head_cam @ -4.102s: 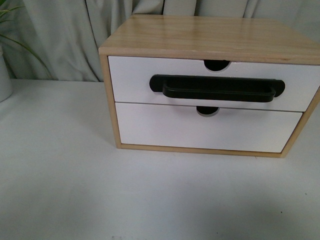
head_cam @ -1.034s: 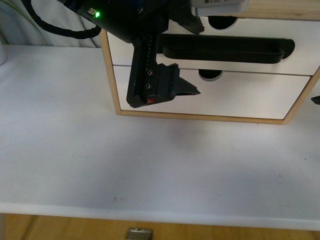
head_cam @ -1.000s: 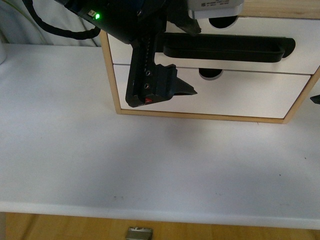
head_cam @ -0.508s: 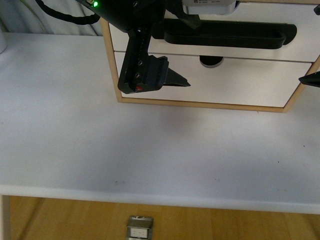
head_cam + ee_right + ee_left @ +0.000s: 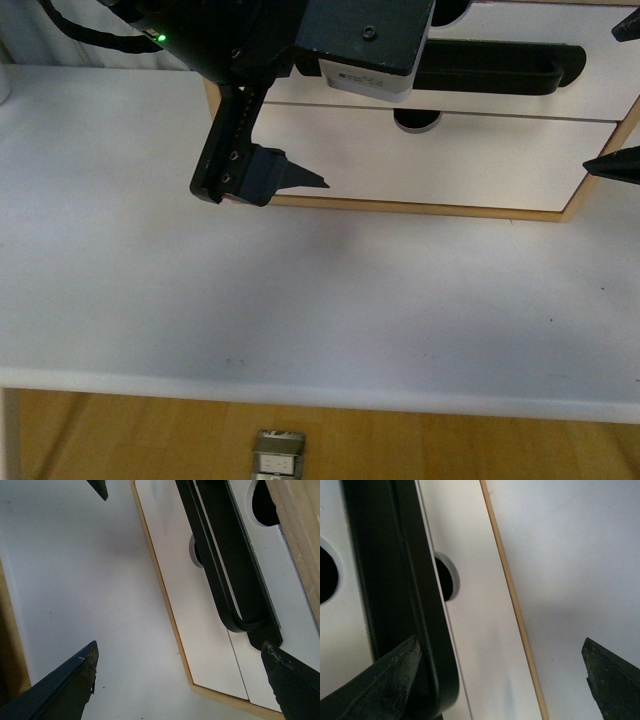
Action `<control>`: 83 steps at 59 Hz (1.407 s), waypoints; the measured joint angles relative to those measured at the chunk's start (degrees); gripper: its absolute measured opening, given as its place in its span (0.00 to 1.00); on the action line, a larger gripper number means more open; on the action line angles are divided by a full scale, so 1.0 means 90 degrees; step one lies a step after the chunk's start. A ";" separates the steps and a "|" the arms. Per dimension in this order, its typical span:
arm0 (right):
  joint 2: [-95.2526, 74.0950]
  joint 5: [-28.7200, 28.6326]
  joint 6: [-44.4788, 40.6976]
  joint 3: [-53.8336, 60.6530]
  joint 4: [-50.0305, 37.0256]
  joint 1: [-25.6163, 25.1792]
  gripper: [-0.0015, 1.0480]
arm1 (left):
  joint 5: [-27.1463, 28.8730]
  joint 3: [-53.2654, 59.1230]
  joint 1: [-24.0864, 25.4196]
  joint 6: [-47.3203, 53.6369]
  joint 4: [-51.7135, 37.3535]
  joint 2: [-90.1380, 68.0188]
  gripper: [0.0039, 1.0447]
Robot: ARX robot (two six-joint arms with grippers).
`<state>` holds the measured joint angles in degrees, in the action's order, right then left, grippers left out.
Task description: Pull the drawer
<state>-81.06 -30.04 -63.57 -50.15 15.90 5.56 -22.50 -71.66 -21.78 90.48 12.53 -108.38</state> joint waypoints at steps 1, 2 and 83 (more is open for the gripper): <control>0.0000 0.0002 0.0000 -0.0002 0.0000 0.0000 0.91 | -0.0007 0.0000 0.0005 0.0005 0.0027 0.0005 0.94; 0.0000 0.0002 0.0000 0.0000 0.0000 0.0000 0.91 | -0.0007 0.0000 0.0015 0.0005 0.0066 0.0015 0.94; -0.1416 0.0663 -0.0202 -0.0624 -0.0476 0.0612 0.91 | 0.0005 0.0000 0.0032 -0.0372 0.0228 0.0129 0.94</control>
<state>-93.80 -24.08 -65.39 -55.77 11.62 11.07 -22.46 -71.66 -21.50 87.13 14.59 -107.22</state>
